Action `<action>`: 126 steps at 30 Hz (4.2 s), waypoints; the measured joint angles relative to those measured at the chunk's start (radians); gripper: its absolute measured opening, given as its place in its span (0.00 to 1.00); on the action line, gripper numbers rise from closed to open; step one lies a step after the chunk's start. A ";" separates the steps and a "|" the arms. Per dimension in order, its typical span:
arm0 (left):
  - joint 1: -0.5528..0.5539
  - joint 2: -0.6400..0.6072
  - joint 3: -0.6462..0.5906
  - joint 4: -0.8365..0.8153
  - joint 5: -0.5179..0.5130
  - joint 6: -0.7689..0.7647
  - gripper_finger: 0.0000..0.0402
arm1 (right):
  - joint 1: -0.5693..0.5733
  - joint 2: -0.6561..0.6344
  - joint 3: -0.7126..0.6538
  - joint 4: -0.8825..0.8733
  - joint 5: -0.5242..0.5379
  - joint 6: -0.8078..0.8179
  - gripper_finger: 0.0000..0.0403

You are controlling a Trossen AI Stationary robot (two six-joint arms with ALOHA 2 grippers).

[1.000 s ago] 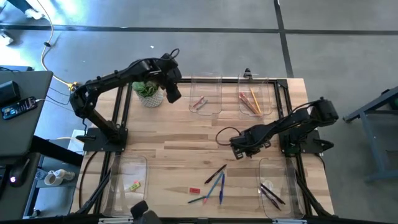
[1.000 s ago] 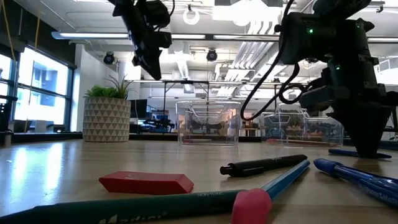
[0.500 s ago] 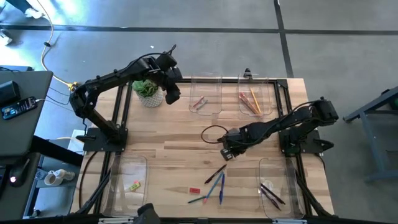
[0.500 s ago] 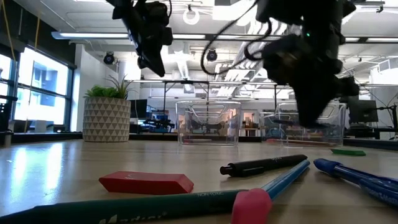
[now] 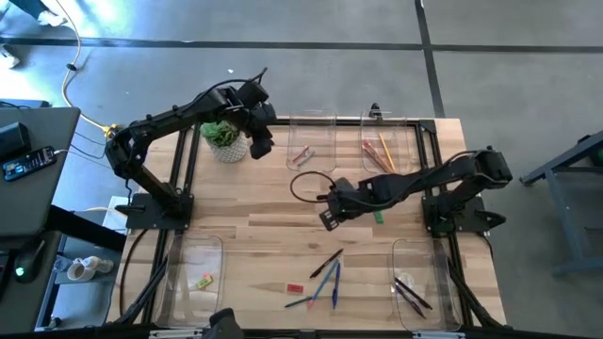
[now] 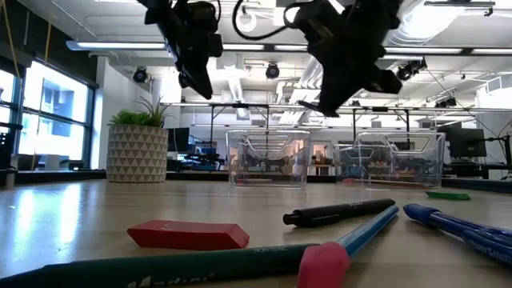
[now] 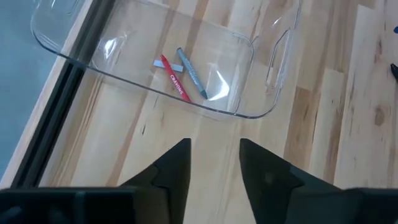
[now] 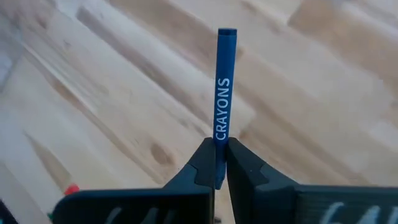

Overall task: Sort crayons/erasers/pens/pencils in bins
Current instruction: Put the blue crayon into the top left transparent bin

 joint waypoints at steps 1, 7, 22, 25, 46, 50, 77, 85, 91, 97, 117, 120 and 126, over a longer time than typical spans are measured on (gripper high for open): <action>0.000 0.000 0.000 0.000 0.001 0.001 0.33 | -0.006 0.000 0.008 -0.001 0.012 -0.009 0.01; 0.001 0.000 0.000 0.001 0.197 0.091 0.39 | -0.039 -0.011 0.048 -0.001 0.062 -0.079 0.01; -0.040 0.006 0.000 0.211 0.533 0.134 0.39 | -0.109 -0.181 0.052 0.074 0.194 -0.277 0.01; -0.053 0.012 0.000 0.293 0.533 0.071 0.39 | -0.133 -0.202 0.053 0.101 0.196 -0.337 0.01; -0.171 0.054 0.000 0.690 0.459 -0.253 0.39 | -0.290 -0.238 0.053 0.303 -0.009 -0.722 0.01; -0.169 0.057 0.000 0.736 0.452 -0.297 0.39 | -0.308 -0.238 0.053 0.304 -0.041 -0.739 0.01; -0.169 0.060 0.000 0.764 0.331 -0.340 0.05 | -0.380 -0.237 0.053 0.302 -0.118 -0.788 0.01; -0.169 0.061 0.000 0.765 0.310 -0.340 0.06 | -0.393 -0.237 0.053 0.295 -0.133 -0.784 0.11; -0.168 0.061 0.000 0.745 0.218 -0.340 0.05 | -0.399 -0.237 0.053 0.265 -0.115 -0.785 0.28; -0.154 0.064 0.000 0.681 0.125 -0.320 0.05 | -0.405 -0.237 0.053 0.247 -0.085 -0.811 0.41; -0.118 0.330 0.000 0.545 -0.121 -0.314 0.05 | -0.470 -0.237 0.052 0.150 -0.082 -0.818 0.46; -0.118 0.356 0.000 0.527 -0.123 -0.315 0.05 | -0.470 -0.237 0.052 0.142 -0.083 -0.818 0.46; -0.122 0.386 0.000 0.514 -0.126 -0.320 0.05 | -0.470 -0.237 0.052 0.127 -0.082 -0.818 0.46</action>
